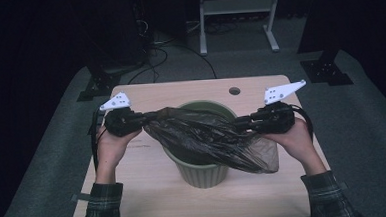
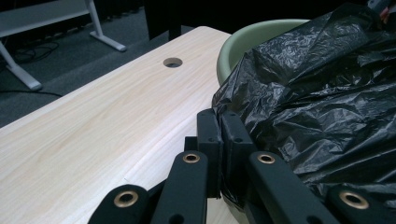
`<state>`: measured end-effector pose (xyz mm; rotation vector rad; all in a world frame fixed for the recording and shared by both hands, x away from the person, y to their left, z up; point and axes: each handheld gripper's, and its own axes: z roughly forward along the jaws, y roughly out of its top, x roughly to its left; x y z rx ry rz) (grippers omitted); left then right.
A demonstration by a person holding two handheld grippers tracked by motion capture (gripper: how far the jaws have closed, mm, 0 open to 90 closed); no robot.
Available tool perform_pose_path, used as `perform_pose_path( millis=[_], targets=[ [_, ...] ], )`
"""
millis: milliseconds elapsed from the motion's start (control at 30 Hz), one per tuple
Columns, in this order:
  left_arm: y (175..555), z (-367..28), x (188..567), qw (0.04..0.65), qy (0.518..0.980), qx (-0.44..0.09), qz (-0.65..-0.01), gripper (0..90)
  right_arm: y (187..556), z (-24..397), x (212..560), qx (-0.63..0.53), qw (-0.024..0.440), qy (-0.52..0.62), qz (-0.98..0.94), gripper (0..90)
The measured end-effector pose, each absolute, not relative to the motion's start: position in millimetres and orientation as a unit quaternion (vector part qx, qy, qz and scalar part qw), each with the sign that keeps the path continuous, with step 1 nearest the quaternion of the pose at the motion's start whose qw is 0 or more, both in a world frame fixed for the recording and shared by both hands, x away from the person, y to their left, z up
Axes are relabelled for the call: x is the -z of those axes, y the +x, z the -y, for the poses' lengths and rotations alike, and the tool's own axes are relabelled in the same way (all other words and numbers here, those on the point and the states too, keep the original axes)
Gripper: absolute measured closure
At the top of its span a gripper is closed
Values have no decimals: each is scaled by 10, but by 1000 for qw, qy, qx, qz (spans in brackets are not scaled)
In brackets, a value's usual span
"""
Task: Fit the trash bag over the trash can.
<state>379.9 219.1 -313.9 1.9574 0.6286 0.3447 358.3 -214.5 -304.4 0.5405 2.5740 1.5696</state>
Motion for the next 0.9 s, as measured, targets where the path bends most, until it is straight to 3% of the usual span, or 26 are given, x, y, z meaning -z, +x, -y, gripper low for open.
perform_pose_path(
  millis=[67,400,600,900],
  targets=[
    [3798,-2191,3140,503,812,-143,-260,878,3597,2125,3062,-506,53,177,-842,900],
    [3839,-2177,3246,485,818,-149,-270,879,4091,2069,3101,-503,139,251,-815,900],
    [3887,-2132,3369,461,829,-146,-280,891,4349,1924,3334,-486,119,276,-821,900],
    [3924,-2068,3614,412,852,-141,-290,892,4409,1836,3694,-447,105,291,-839,900]
  ],
)
